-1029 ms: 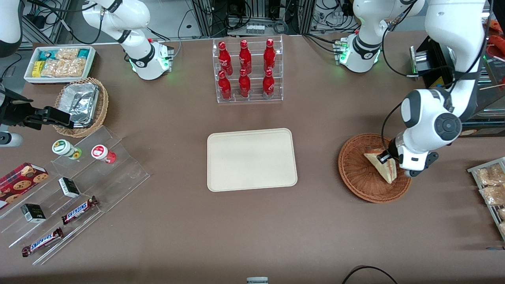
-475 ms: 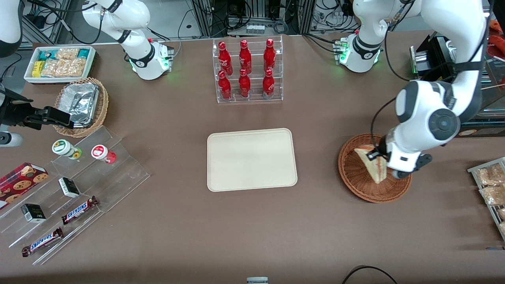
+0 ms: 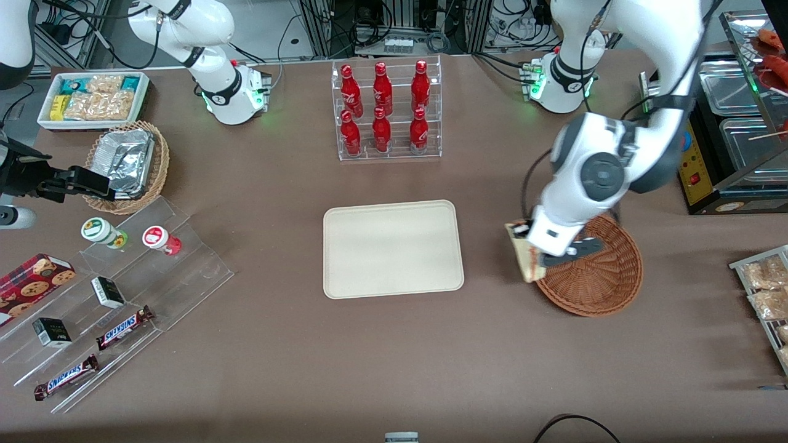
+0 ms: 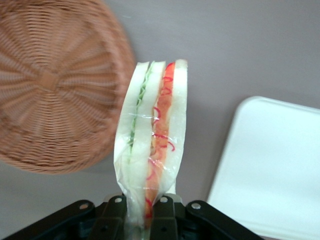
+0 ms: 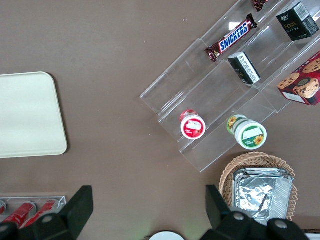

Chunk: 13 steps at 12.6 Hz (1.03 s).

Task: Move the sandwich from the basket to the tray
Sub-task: 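Lift the sandwich and carry it with the left gripper over the tray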

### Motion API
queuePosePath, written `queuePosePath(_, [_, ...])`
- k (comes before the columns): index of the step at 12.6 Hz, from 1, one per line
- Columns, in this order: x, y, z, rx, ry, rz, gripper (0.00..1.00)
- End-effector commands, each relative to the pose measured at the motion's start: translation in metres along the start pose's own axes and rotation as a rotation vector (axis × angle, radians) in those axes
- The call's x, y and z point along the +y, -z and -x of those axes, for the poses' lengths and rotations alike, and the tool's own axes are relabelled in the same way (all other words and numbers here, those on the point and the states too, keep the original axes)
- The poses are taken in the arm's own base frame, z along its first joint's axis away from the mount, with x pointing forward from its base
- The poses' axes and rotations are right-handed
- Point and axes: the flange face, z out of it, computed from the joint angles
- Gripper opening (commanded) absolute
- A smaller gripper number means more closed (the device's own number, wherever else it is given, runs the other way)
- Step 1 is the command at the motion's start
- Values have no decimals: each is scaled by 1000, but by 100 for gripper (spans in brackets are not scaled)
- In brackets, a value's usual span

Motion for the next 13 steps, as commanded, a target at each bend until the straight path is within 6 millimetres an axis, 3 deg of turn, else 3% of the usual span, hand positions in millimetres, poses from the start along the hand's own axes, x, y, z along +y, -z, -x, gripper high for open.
queuePosePath(1, [56, -9, 6, -4, -71, -2, 0])
queuePosePath(5, [136, -28, 23, 0, -148, 20, 0])
queuePosePath(7, [175, -47, 41, 1, -137, 8, 0])
queuePosePath(10, [209, -66, 52, -30, -155, -10, 0])
queuePosePath(13, [243, -87, 68, -50, -64, -36, 0])
